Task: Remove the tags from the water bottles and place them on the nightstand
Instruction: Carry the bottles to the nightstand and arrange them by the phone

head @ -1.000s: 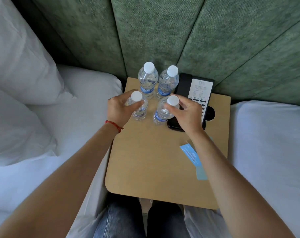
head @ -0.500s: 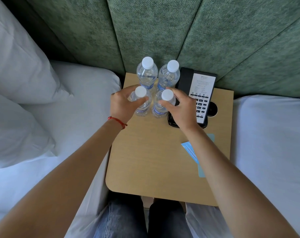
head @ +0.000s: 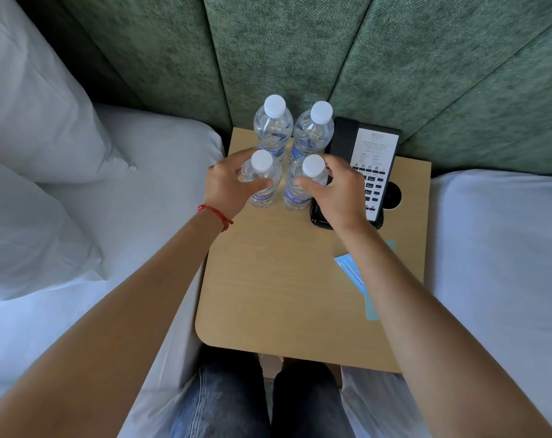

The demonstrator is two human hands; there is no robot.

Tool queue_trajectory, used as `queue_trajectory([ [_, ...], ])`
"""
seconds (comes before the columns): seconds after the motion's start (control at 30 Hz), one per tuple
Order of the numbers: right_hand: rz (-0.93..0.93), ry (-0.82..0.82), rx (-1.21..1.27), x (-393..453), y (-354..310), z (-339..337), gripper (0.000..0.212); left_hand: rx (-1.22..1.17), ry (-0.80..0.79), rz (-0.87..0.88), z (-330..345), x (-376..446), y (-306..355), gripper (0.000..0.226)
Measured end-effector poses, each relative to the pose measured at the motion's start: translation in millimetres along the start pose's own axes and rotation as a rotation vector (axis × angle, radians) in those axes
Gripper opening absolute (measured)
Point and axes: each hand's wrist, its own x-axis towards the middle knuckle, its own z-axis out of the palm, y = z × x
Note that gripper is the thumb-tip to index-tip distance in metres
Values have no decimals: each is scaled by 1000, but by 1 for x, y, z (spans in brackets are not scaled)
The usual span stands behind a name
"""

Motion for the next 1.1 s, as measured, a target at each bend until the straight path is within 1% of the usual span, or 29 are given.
queue_trajectory([
  [0.1,38,133,-147,-3,-4,8,49,-2,1,3,0,-1,0,52],
  [0.2,99,160,-228,0,-7,12,56,-6,-11,-4,0,-1,1,52],
  [0.27,81,115,-160,2,-4,9,56,-4,-18,-11,0,0,1,52],
  [0.33,32,22,-11,2,-1,3,58,-9,-20,-19,-1,0,1,52],
  [0.4,50,-93,106,2,2,-3,62,-30,-28,-24,-1,0,2,52],
  [0.47,78,-148,118,3,4,-4,59,-30,-36,-13,-2,0,2,51],
  [0.57,54,-105,75,4,4,-5,50,-24,-47,3,-3,0,2,51],
  [0.63,44,-48,20,2,2,-1,49,-32,-52,-10,-3,1,1,52],
  [0.77,72,104,-214,-4,-6,11,54,-52,-57,-30,-2,2,0,52],
  [0.83,99,132,-292,-4,-11,16,59,-45,-52,-28,-1,1,0,51],
  [0.9,112,123,-308,-4,-12,16,61,-42,-45,-22,0,0,1,51],
  [0.97,104,93,-248,-3,-10,14,61,-37,-39,-21,1,0,1,52],
  [1.1,48,-72,-68,-5,-1,6,65,-27,-51,-34,1,0,0,61],
])
